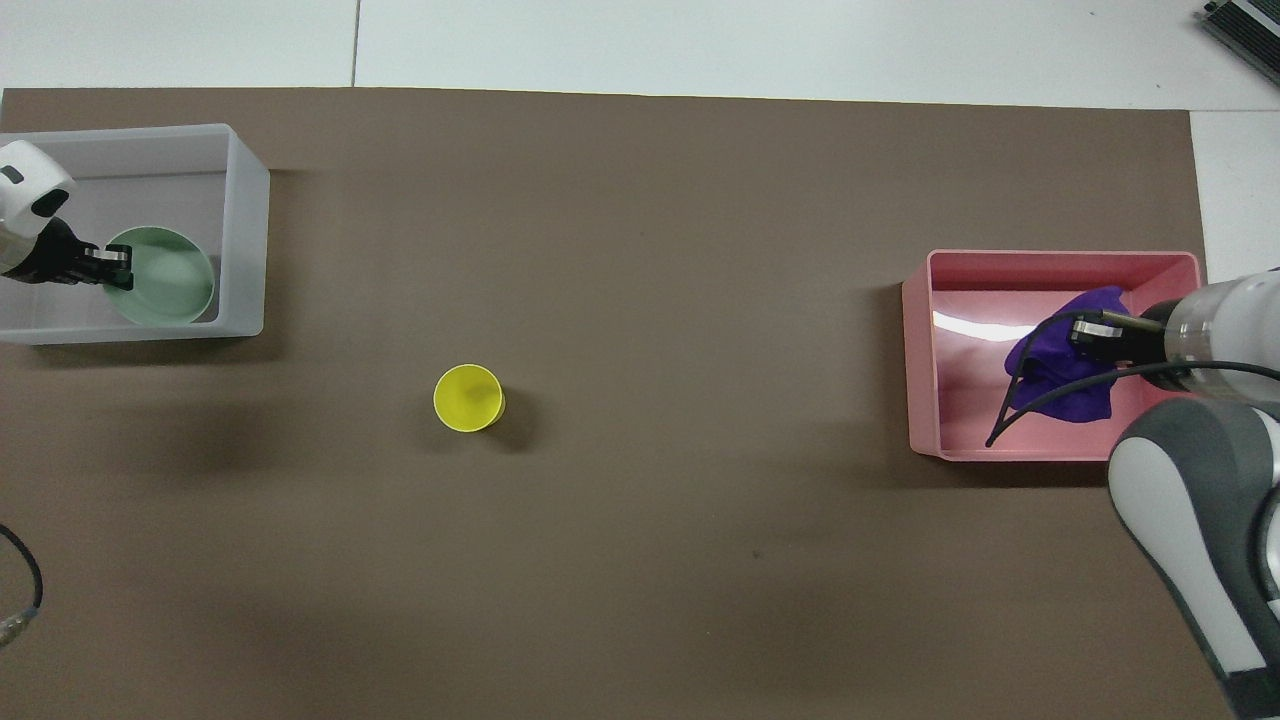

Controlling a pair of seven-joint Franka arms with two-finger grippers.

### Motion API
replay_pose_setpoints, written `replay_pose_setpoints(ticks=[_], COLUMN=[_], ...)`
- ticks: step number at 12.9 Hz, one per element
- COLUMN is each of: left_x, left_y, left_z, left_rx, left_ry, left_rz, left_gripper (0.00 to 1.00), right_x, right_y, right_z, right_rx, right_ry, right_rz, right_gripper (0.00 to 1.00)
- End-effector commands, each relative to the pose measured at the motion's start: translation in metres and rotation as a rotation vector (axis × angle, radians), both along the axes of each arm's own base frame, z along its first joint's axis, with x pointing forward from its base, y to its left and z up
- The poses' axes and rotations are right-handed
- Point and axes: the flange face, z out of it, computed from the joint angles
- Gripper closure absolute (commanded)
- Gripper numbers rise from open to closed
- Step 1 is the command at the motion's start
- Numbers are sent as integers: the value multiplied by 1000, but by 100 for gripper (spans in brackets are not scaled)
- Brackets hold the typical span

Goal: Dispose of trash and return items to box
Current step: 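Release the bowl in the box while the right gripper drops the cloth in the tray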

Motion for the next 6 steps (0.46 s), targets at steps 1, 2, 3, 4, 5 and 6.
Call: replay_pose_setpoints(ticks=[1,2,3,4,5,6], left_x=[4,4,5,7,7,8], left_y=[-2,-2,-4,-11,-9,-9], left_z=[-10,-12,-15,-14,-14,-12], left_rx=[-6,-2,-3,-1,0,0], left_ry=[0,4,7,5,5,2], left_rz=[0,-6,-12,-23,-23,-20], left_gripper=[100,100,100,75,49,0], right_x=[3,9,16,27,31,34], right_y=[-15,-19,-18,-15,-16,-16], right_z=[-38,-49,-47,-37,-29,-16], right_rx=[32,36,34,33,32,29], right_ry=[42,37,8,-12,-29,-49], right_rz=[-11,-18,-13,-6,-8,-9], right_gripper=[100,100,94,50,2,0])
